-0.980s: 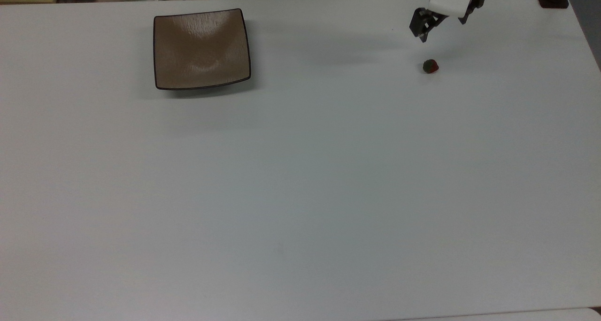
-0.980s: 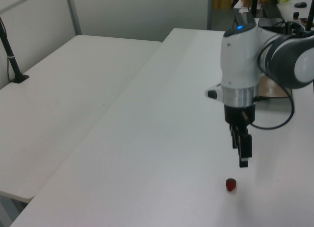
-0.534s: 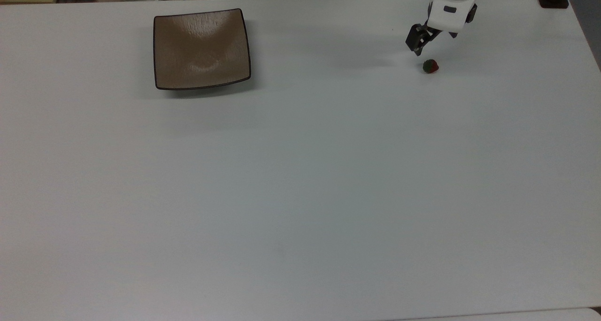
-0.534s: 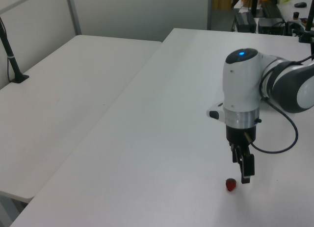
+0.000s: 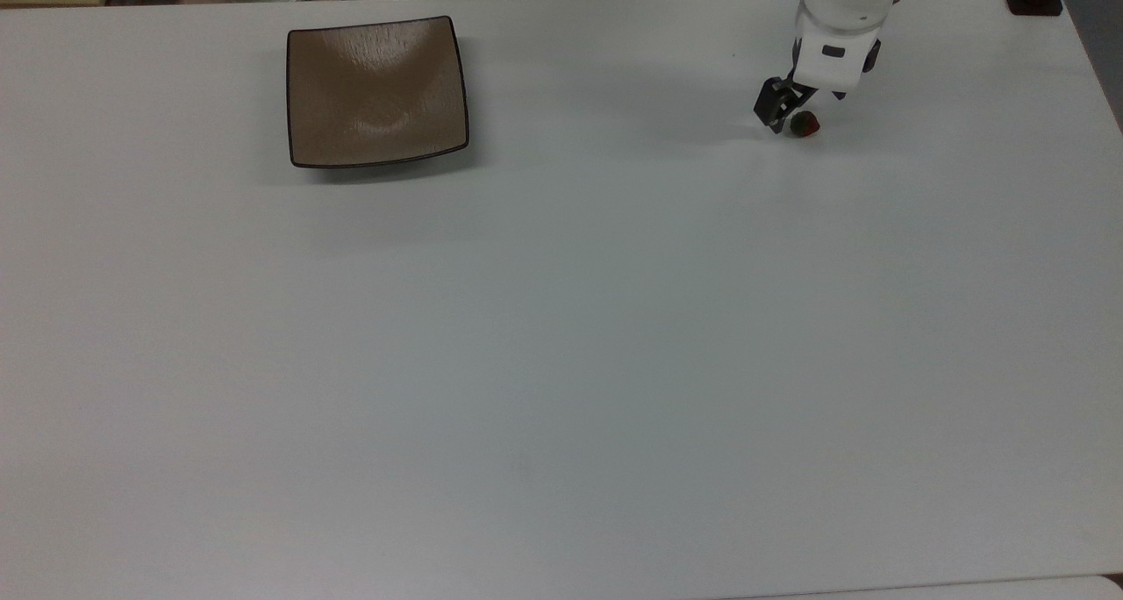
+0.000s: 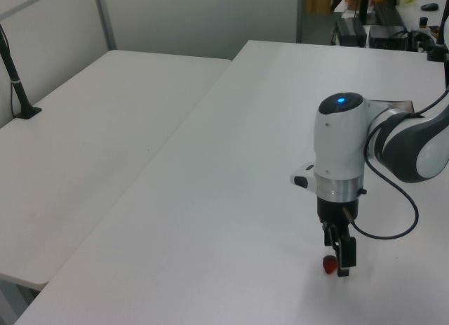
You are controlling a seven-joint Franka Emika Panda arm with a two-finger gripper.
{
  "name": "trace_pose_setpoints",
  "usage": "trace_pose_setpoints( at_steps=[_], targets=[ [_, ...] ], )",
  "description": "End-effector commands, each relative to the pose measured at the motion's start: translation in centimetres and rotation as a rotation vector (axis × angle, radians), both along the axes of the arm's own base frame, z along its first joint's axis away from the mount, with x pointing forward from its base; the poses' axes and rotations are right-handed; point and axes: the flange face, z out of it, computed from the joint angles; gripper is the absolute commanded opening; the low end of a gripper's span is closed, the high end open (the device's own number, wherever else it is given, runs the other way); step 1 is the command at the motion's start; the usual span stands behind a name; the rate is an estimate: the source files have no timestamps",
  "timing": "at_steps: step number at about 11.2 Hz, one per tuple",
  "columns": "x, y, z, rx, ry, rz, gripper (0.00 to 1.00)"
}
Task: Strawberries on a ceramic plate
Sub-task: 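Lower the gripper onto the strawberry and close it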
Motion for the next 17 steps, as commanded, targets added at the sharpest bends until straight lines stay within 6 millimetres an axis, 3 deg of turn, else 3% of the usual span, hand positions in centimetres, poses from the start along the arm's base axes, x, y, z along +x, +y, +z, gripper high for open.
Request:
trace_pose_setpoints(
  at_steps=[1, 5, 8, 10, 12, 13, 17],
  targets=[
    [0.0, 0.0, -0.3, 0.003, -0.025, 0.008, 0.95],
    [0.2, 0.2, -0.8, 0.014, -0.038, 0.025, 0.75],
    [0.2, 0.2, -0.9, 0.014, -0.040, 0.054, 0.55],
    [0.3, 0.1, -1.0, 0.013, -0.040, 0.054, 0.40],
    [0.2, 0.0, -1.0, 0.011, -0.040, 0.097, 0.15],
    [0.5, -0.2, -1.0, 0.010, -0.042, 0.103, 0.08],
    [1.0, -1.0, -0.6, -0.003, -0.038, 0.093, 0.07]
  ],
)
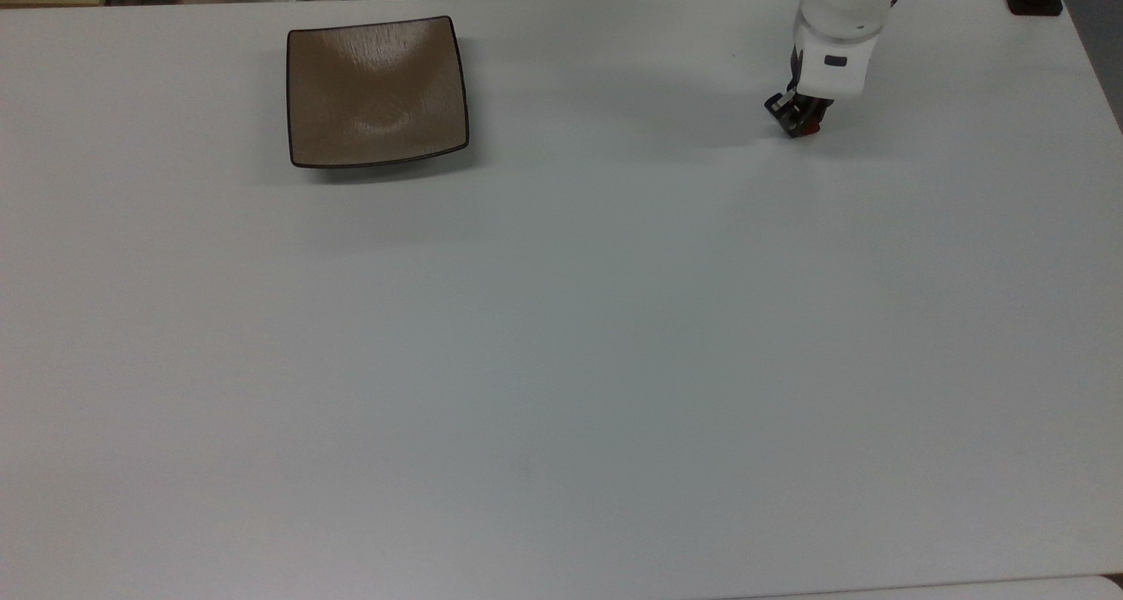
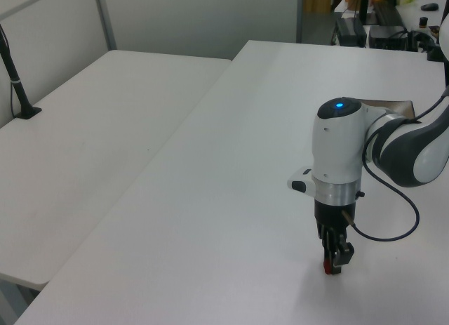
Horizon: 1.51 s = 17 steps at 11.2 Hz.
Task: Strawberries on a ceramic plate
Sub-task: 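Lower the gripper onto the strawberry and close it, then lift the held strawberry and carry it over the brown plate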
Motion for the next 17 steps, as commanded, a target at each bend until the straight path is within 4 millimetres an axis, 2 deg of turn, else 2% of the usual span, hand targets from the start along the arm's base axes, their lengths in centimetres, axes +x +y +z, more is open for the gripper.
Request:
trace_pose_setpoints(
  at_steps=[1, 2, 5, 7, 9, 11, 14, 17],
  targets=[
    [0.7, -1.2, 1.1, -0.029, -0.017, 0.010, 0.07],
    [0.7, -1.7, 3.2, -0.040, -0.033, 0.000, 0.07],
    [2.9, -6.6, 11.1, -0.108, -0.038, -0.086, 0.08],
    [5.0, -9.3, 15.2, -0.110, -0.058, -0.154, 0.08],
    [6.3, -13.3, 19.2, -0.116, -0.033, -0.219, 0.10],
    [6.5, -18.3, 22.6, -0.108, -0.004, -0.139, 0.12],
    [7.2, -25.9, 25.7, -0.099, 0.022, -0.126, 0.12],
    [8.6, -32.3, 25.8, -0.110, 0.038, -0.187, 0.12]
  ],
)
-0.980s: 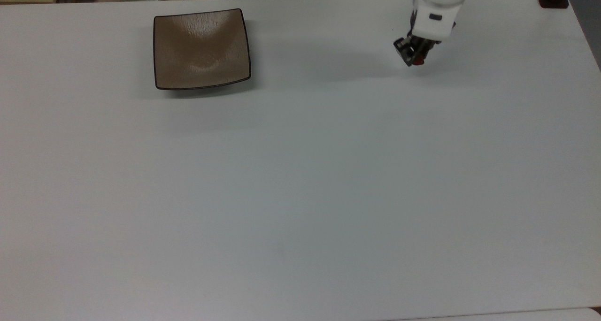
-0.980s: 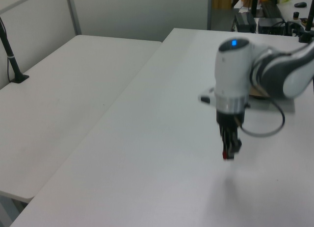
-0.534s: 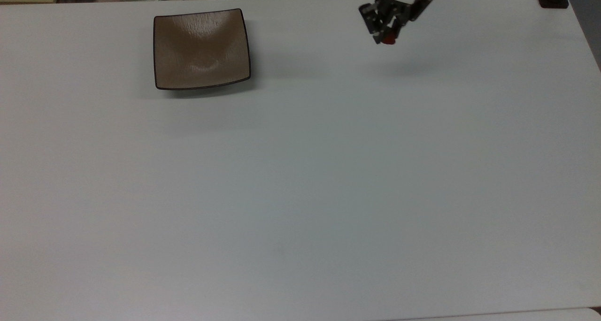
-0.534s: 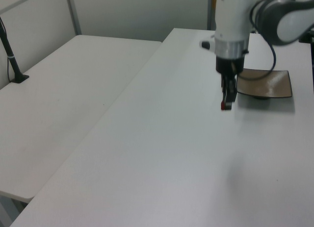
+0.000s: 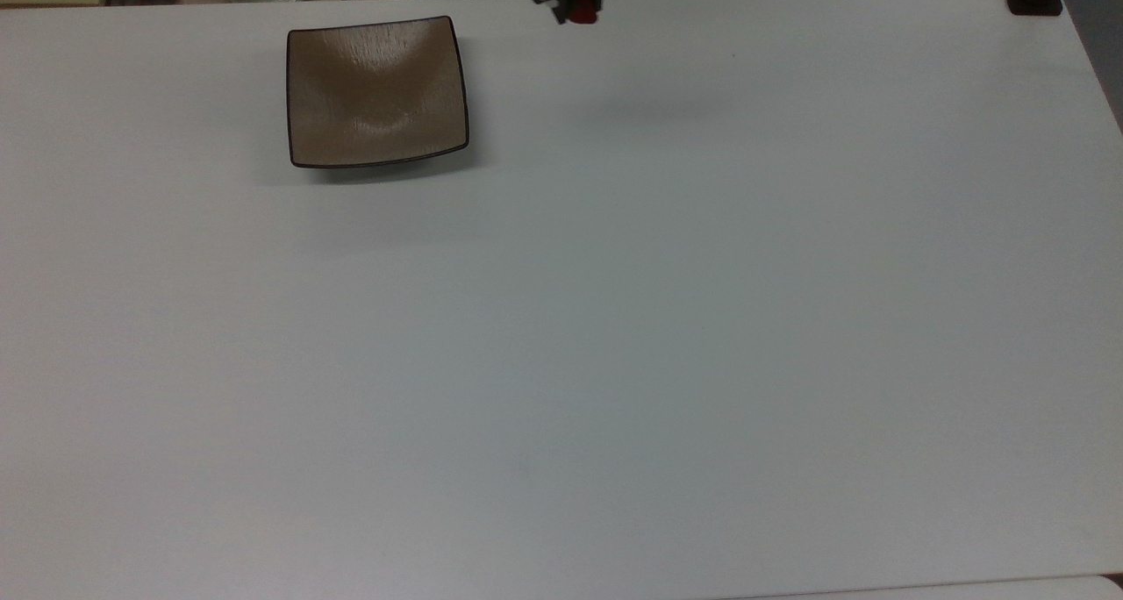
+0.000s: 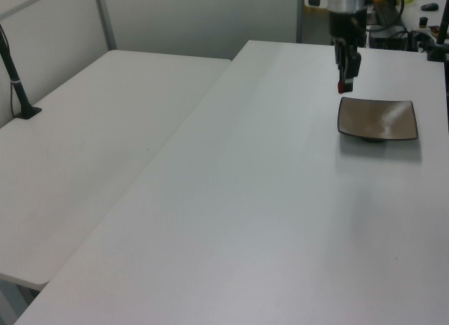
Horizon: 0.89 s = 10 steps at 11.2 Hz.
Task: Strawberries on a ceramic plate
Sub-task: 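Lift the held strawberry and carry it over the brown plate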
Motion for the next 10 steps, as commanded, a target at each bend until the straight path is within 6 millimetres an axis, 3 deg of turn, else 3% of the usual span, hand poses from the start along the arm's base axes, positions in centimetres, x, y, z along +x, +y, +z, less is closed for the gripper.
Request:
trace_pose_setpoints(
  at_steps=[1, 4, 6, 10],
  targets=[
    [0.9, -5.8, 0.1, 0.000, 0.018, -0.040, 0.12],
    [1.6, -12.8, -0.4, 0.013, 0.026, -0.080, 0.13],
    [1.5, -16.8, -2.5, 0.017, 0.066, -0.108, 0.14],
    [1.6, -20.2, -8.6, 0.019, 0.161, -0.090, 0.14]
  ],
)
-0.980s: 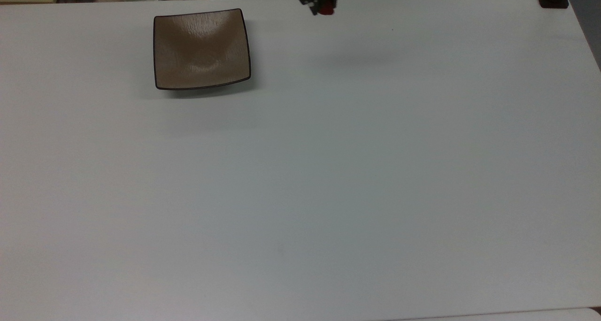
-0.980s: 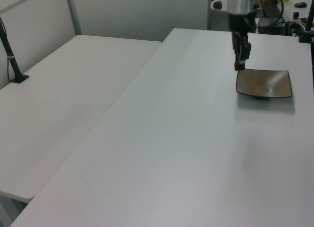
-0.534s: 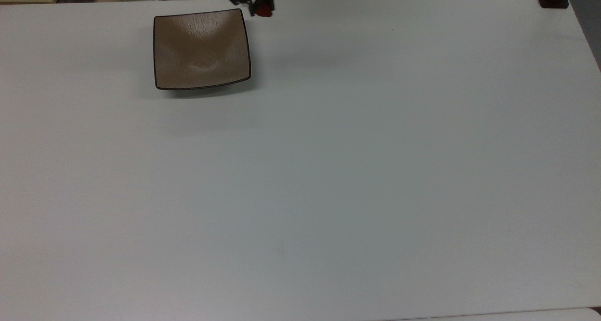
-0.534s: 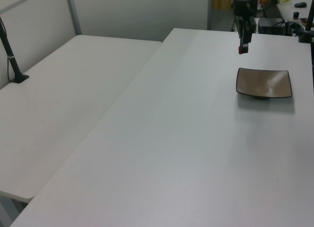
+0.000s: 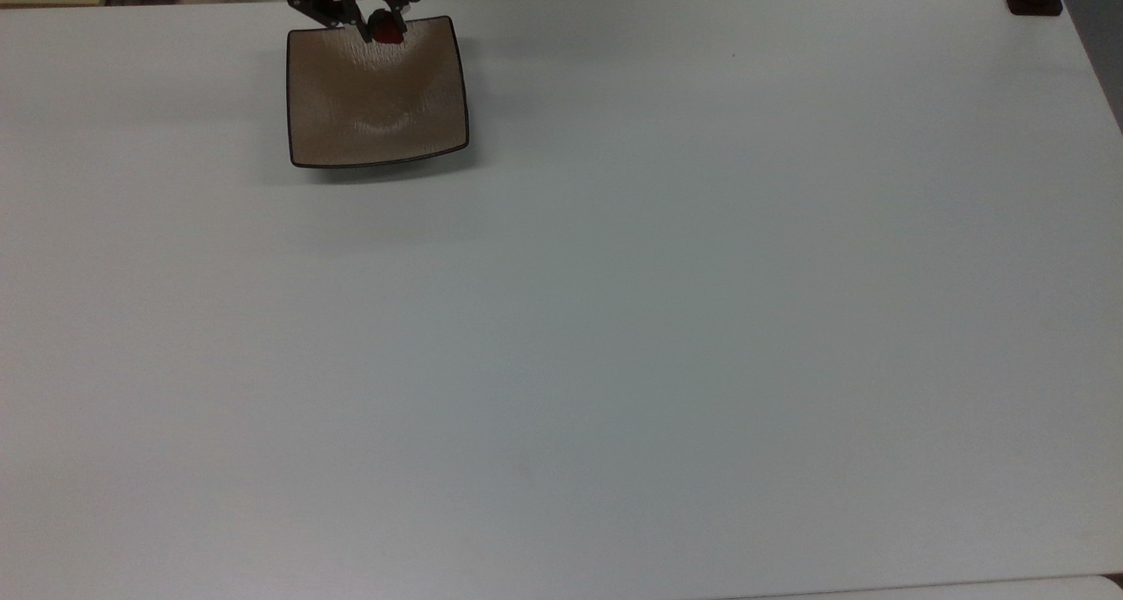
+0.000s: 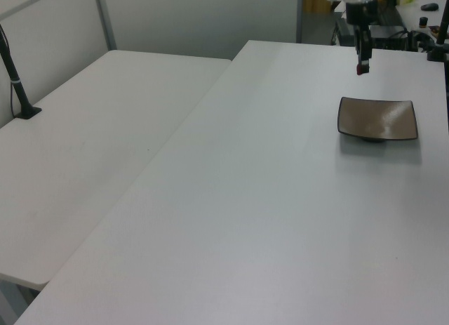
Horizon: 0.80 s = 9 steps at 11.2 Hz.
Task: Strawberries on a ceramic plate
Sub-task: 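Lift the held strawberry and carry it over the brown plate, then lower the strawberry into the plate and open the gripper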
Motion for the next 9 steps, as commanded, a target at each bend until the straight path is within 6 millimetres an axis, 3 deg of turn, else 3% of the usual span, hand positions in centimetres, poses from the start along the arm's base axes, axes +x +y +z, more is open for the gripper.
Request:
trace_pose_setpoints(
  at_steps=[1, 6, 9],
  targets=[
    [0.1, -1.0, -5.2, -0.005, 0.058, 0.013, 0.14],
    [-0.6, -1.6, -13.4, -0.014, 0.094, 0.021, 0.14],
    [-1.0, -1.7, -16.5, -0.019, 0.106, 0.029, 0.14]
  ],
)
